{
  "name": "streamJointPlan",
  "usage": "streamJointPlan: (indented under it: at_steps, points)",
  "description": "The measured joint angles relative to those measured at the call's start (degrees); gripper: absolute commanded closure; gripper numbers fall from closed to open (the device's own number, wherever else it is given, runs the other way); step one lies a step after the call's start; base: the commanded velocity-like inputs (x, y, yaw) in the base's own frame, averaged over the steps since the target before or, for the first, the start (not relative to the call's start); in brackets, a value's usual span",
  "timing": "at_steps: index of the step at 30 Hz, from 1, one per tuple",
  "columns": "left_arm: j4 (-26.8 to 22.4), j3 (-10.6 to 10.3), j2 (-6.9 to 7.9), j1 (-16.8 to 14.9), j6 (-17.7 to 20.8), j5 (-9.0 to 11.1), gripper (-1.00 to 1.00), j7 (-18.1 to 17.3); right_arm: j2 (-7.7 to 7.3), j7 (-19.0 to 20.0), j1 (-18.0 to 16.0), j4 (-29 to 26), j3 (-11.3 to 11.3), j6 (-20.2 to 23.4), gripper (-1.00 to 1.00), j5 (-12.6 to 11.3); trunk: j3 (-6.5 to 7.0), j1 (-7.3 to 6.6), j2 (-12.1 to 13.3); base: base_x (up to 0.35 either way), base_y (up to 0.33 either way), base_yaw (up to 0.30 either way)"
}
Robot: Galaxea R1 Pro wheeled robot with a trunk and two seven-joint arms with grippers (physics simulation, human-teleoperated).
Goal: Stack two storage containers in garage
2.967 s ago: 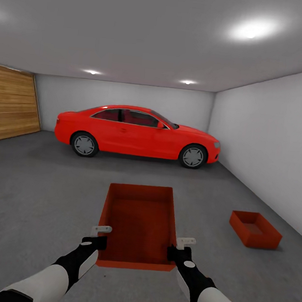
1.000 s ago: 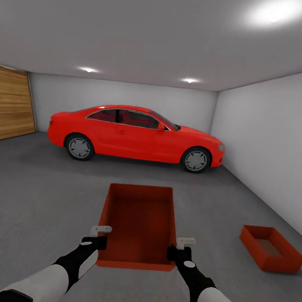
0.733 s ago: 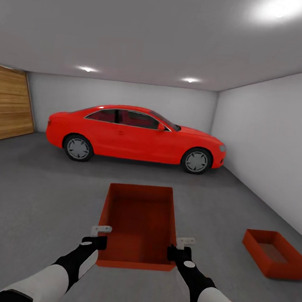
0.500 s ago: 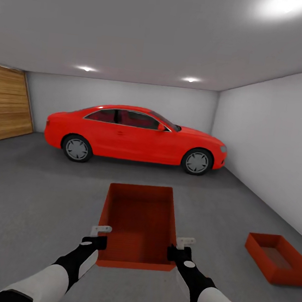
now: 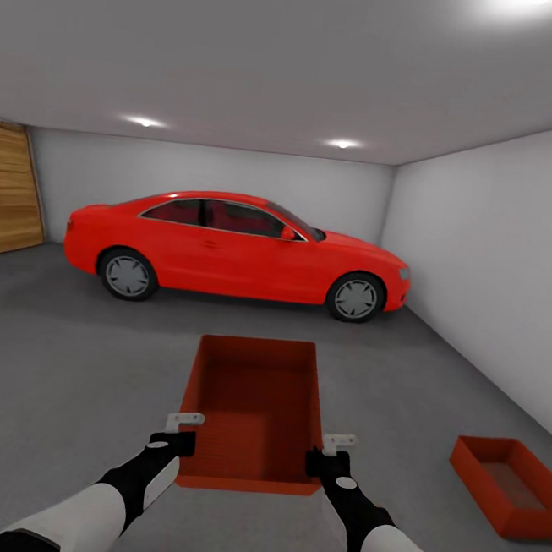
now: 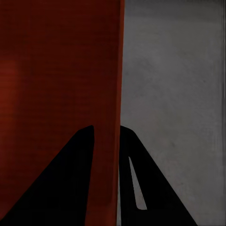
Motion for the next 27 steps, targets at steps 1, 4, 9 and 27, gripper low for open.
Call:
streamJointPlan:
  at_steps: [1, 4, 9, 27]
  points:
    - [0.04, -0.02, 0.0, 0.0, -0.05, 0.05, 1.0, 0.0, -0.01, 0.0, 0.0, 0.0, 0.03, -0.01, 1.0, -0.01, 0.0, 0.0, 0.0, 0.321, 0.0, -0.269]
    - [0.03, -0.02, 0.0, 0.0, -0.05, 0.05, 1.0, 0.0, 0.0, -0.01, 0.0, 0.0, 0.02, -0.01, 1.0, 0.01, 0.0, 0.0, 0.0, 0.321, 0.0, -0.279]
    - [0.08, -0.04, 0.0, 0.0, -0.09, 0.1, 1.0, 0.0, 0.0, -0.01, 0.0, 0.0, 0.02, 0.0, 1.0, 0.04, 0.0, 0.0, 0.0, 0.321, 0.0, -0.287]
    - [0.14, -0.06, 0.0, 0.0, -0.09, 0.19, 1.0, 0.0, 0.0, 0.0, 0.0, 0.0, 0.02, 0.07, 1.0, 0.07, 0.0, 0.0, 0.0, 0.321, 0.0, -0.288]
